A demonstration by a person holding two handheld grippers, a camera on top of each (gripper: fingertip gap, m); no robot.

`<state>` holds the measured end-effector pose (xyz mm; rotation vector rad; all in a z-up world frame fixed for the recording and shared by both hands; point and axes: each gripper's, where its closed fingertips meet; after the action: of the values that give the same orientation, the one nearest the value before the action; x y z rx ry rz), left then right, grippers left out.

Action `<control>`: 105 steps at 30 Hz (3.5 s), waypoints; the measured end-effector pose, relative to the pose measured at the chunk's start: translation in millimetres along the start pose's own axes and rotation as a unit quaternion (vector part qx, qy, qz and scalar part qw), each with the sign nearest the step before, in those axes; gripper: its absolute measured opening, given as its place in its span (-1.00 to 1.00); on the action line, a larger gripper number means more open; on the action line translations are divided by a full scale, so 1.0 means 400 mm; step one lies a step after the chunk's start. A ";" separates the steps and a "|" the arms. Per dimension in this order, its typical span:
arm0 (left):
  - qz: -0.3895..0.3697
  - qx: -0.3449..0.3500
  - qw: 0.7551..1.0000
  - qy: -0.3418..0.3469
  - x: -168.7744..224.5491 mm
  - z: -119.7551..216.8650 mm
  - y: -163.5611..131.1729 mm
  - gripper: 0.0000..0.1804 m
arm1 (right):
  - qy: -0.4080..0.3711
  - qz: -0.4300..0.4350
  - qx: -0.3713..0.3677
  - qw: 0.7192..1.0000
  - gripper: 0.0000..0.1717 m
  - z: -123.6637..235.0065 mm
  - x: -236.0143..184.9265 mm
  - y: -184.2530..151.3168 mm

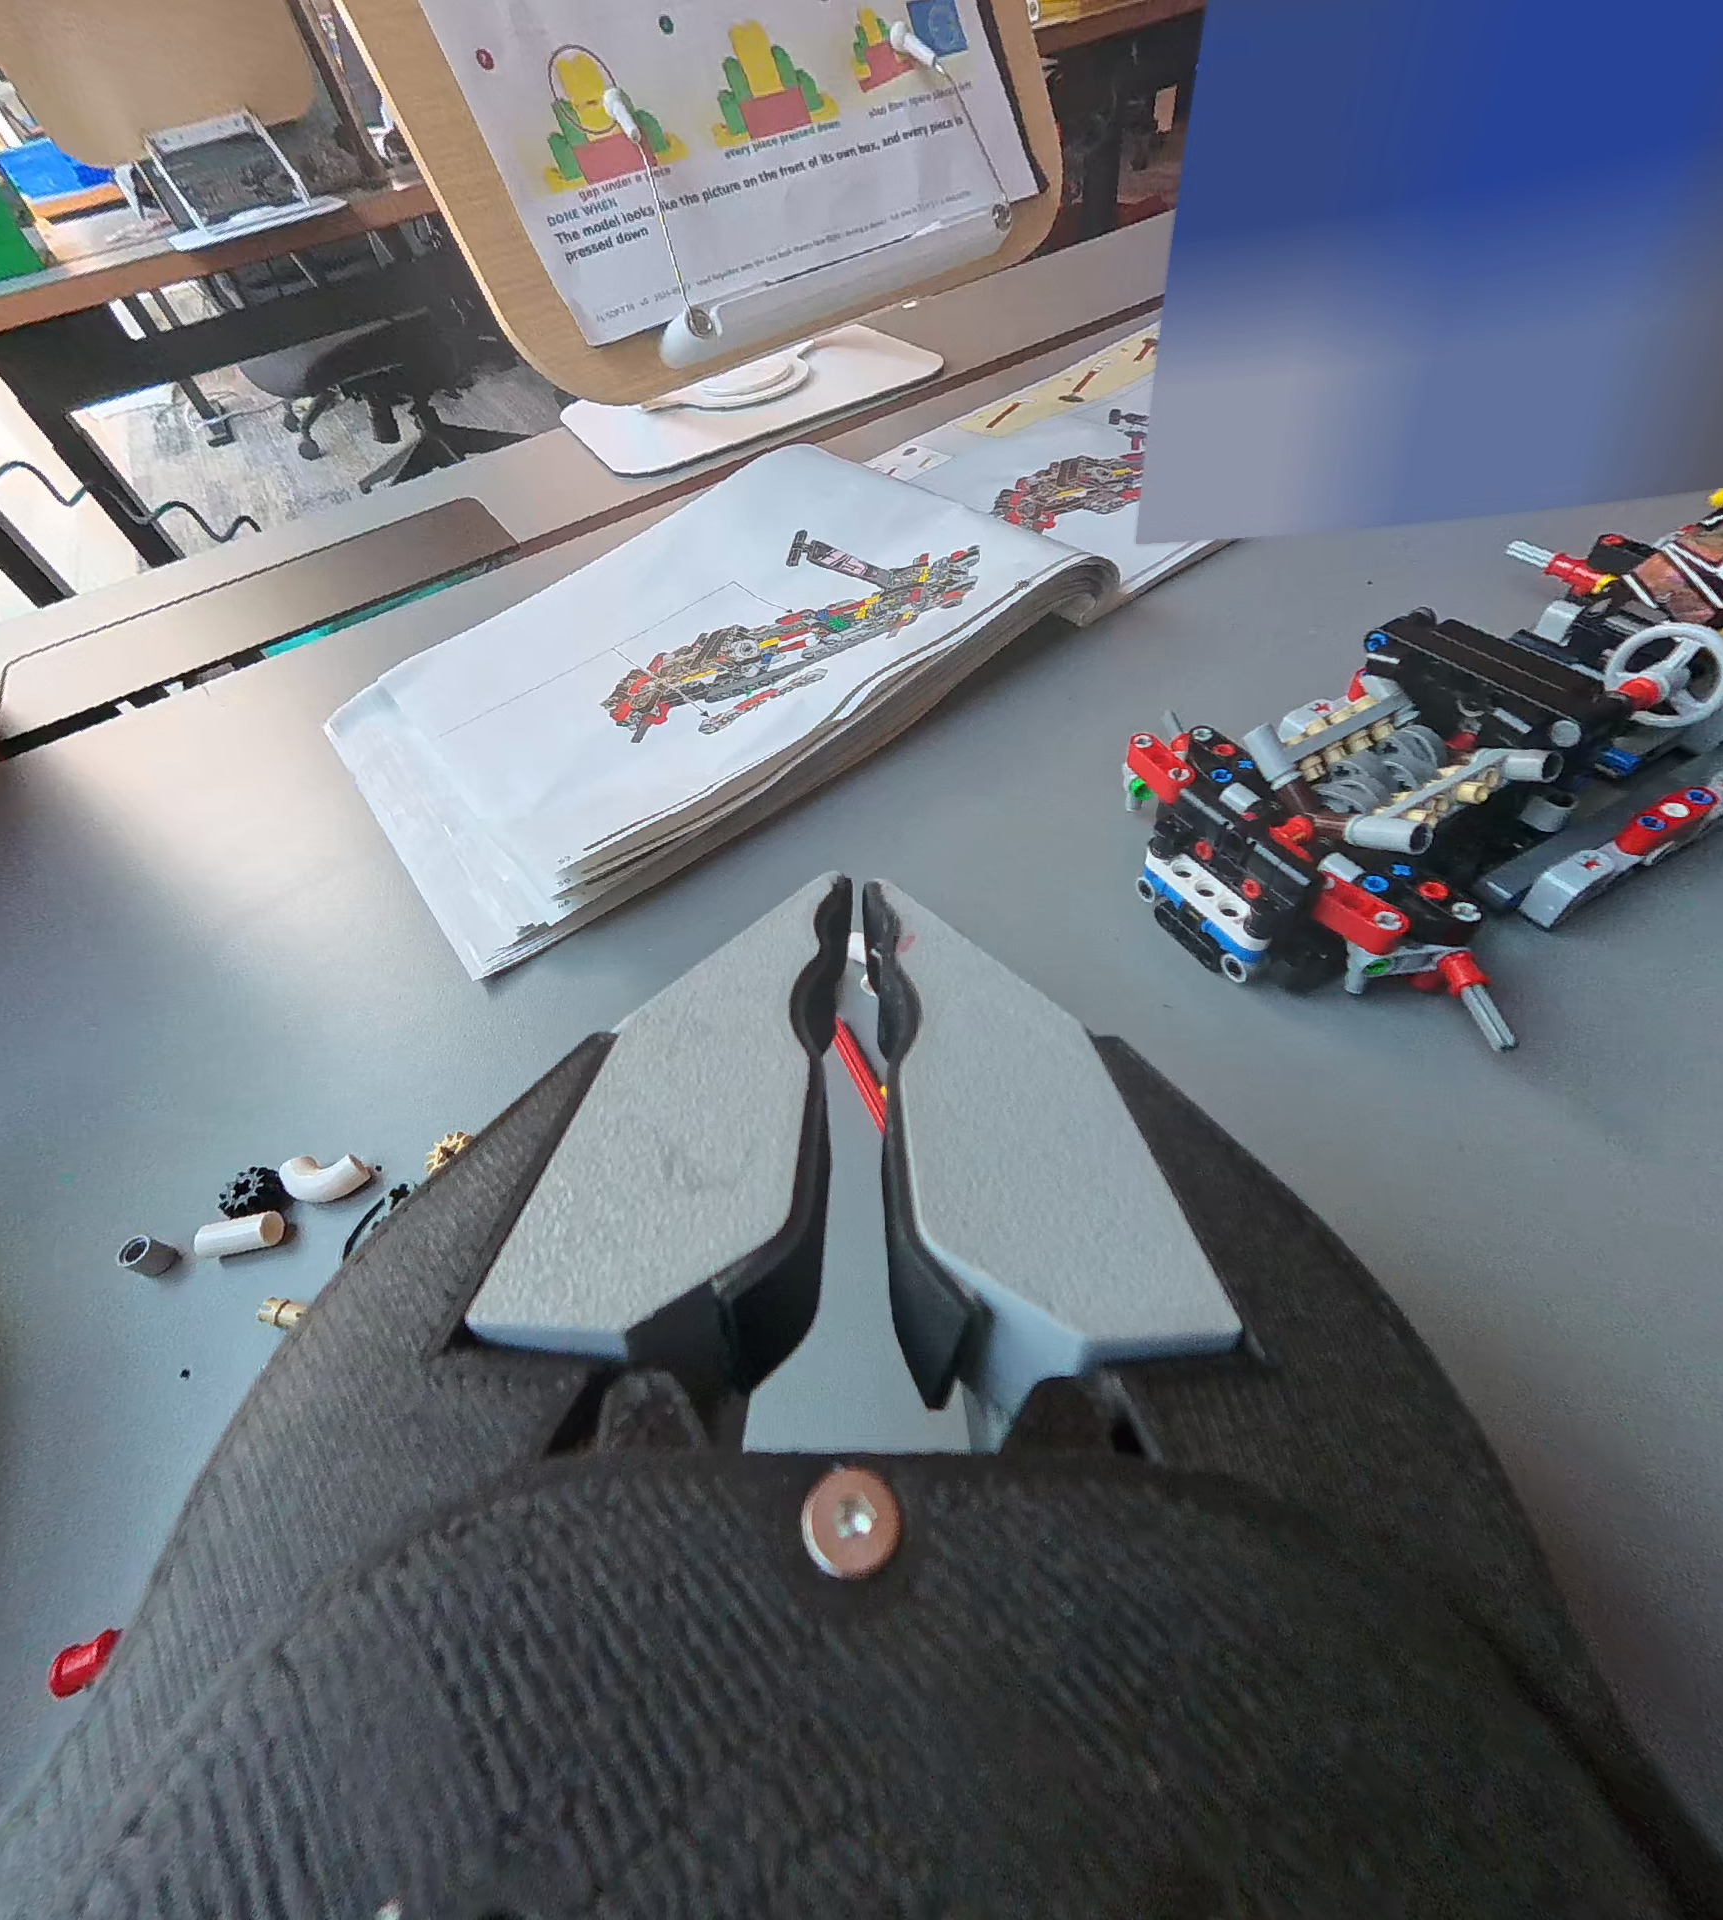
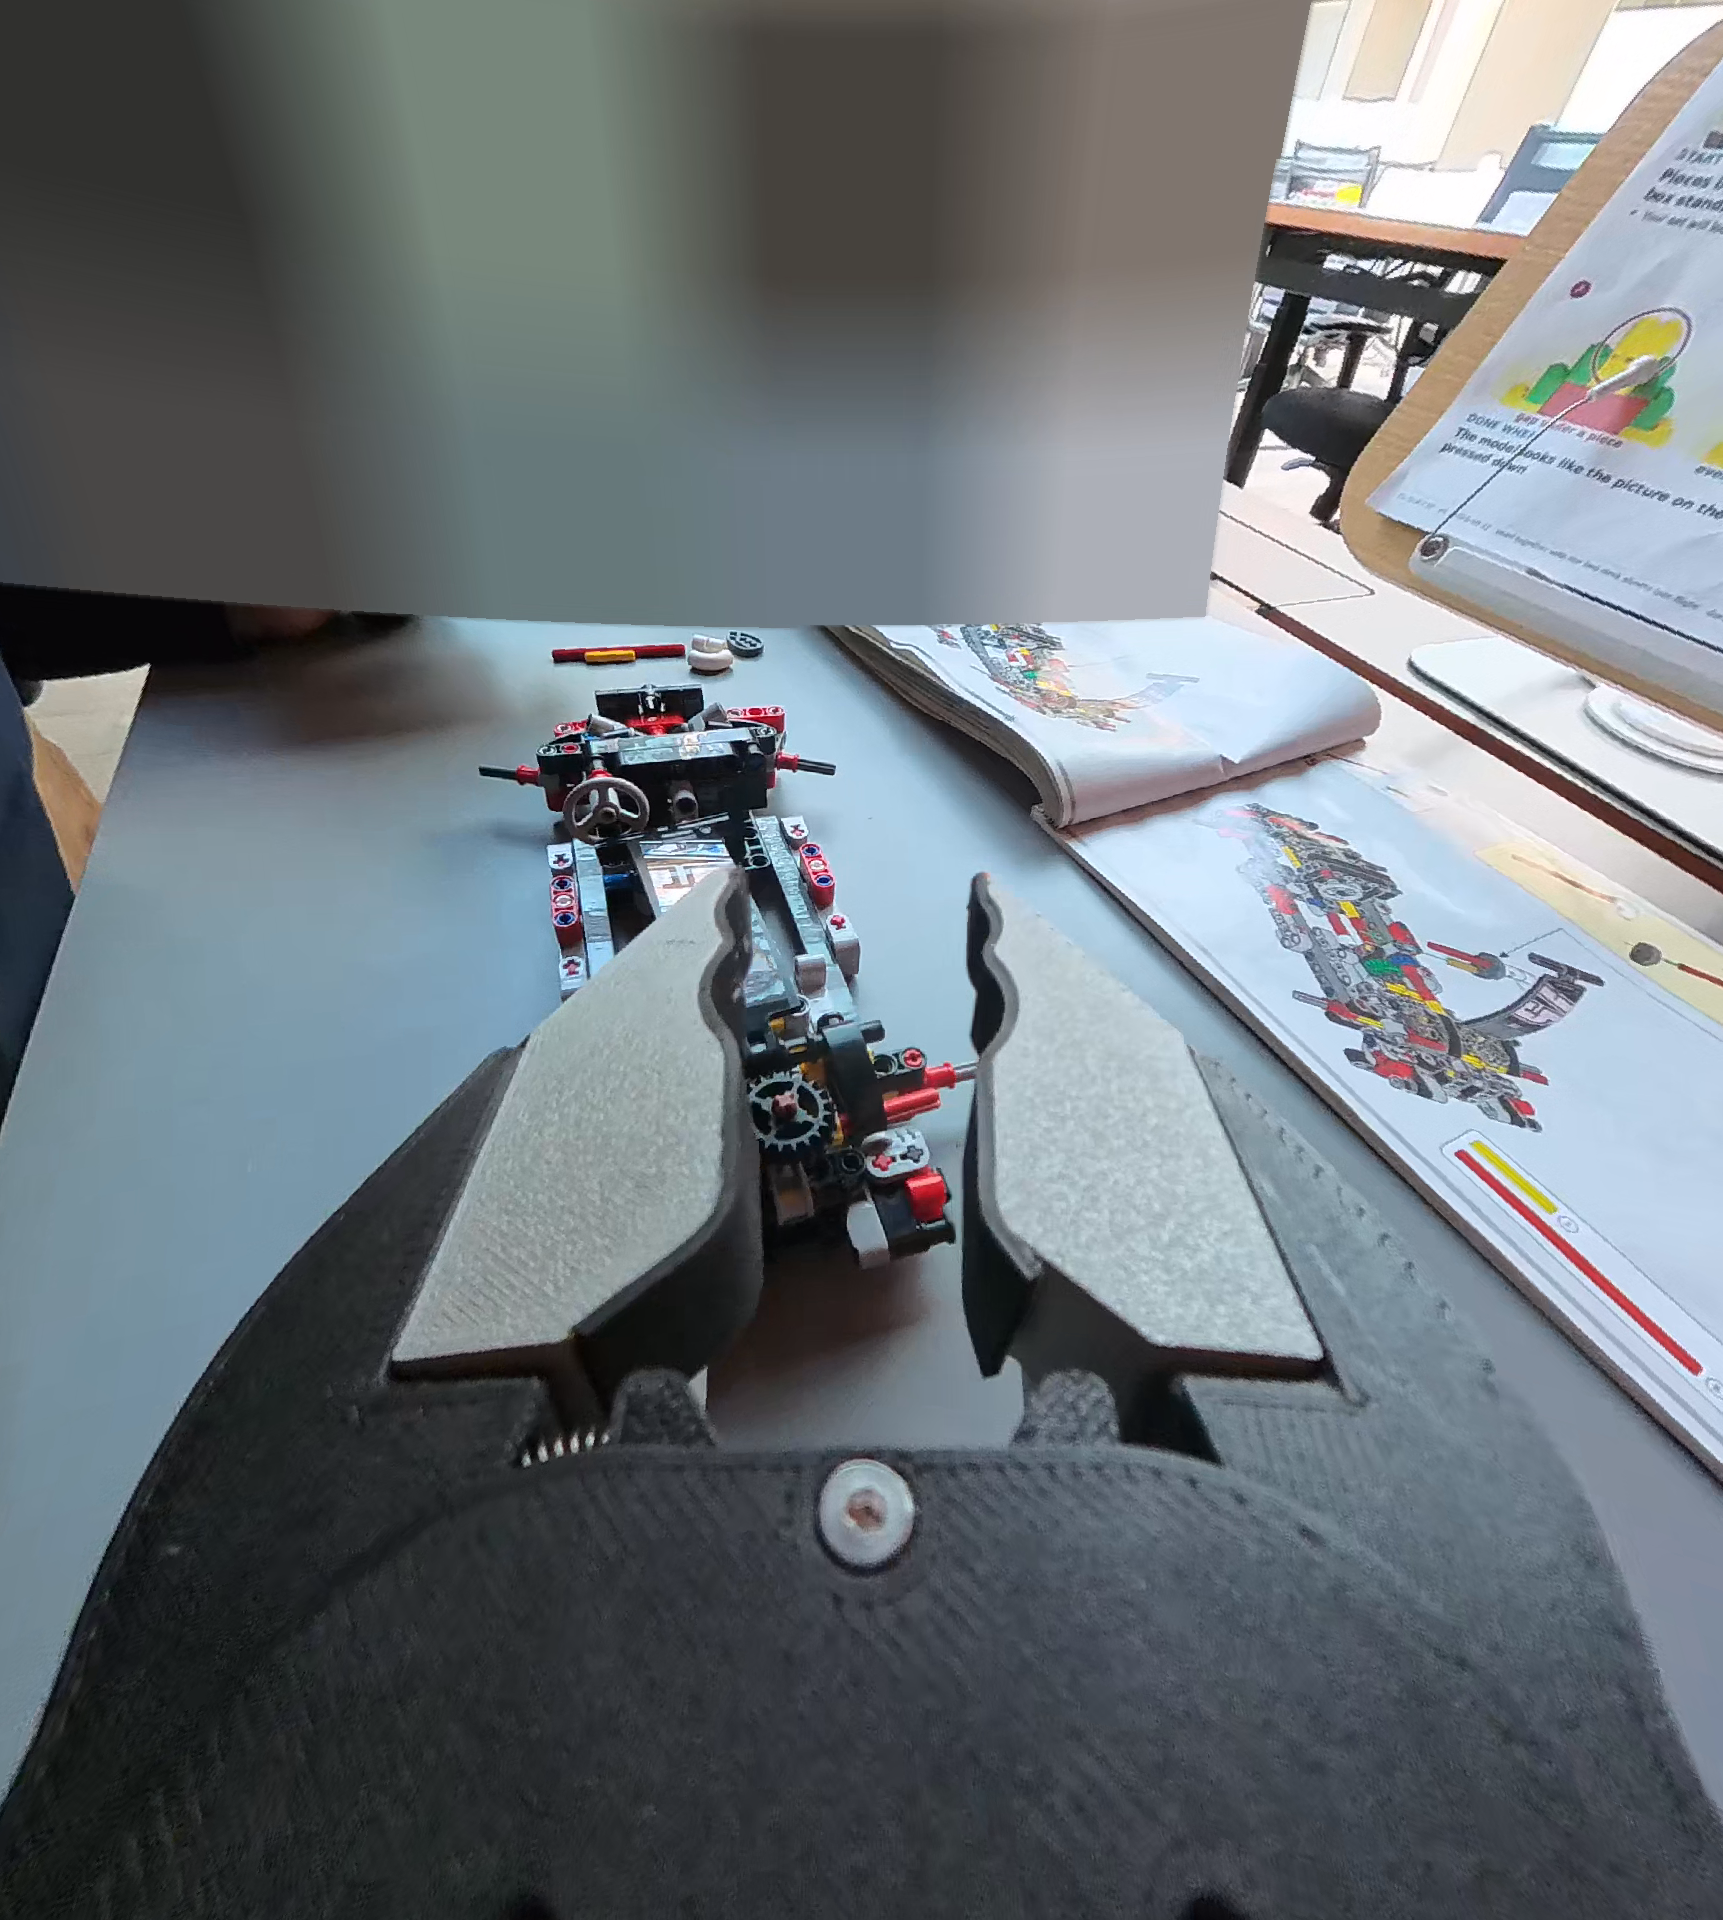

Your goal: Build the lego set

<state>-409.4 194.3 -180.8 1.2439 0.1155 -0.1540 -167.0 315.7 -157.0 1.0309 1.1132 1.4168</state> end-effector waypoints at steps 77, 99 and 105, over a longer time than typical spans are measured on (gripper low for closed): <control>-0.020 0.030 0.999 0.002 0.032 0.038 0.016 -1.00 | -0.092 -0.058 0.051 0.993 -0.71 0.070 0.142 0.007; -0.011 0.022 1.000 -0.013 0.035 0.030 0.011 -1.00 | 0.019 0.064 -0.029 0.997 -0.66 -0.018 -0.013 -0.023; -0.014 0.021 1.000 -0.008 0.033 0.029 0.010 -1.00 | 0.031 0.048 -0.019 0.998 -0.63 -0.015 -0.020 -0.015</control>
<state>-395.5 183.7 -175.6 1.2823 0.1160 -0.1907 -170.7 307.4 -164.4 1.0304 1.0895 1.5509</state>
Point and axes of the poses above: each gripper's, where its closed fingertips meet, z back along the fingers, y out of its top, x = y × z across the jaws, and after that the axes turned 2 degrees about -z, right-handed
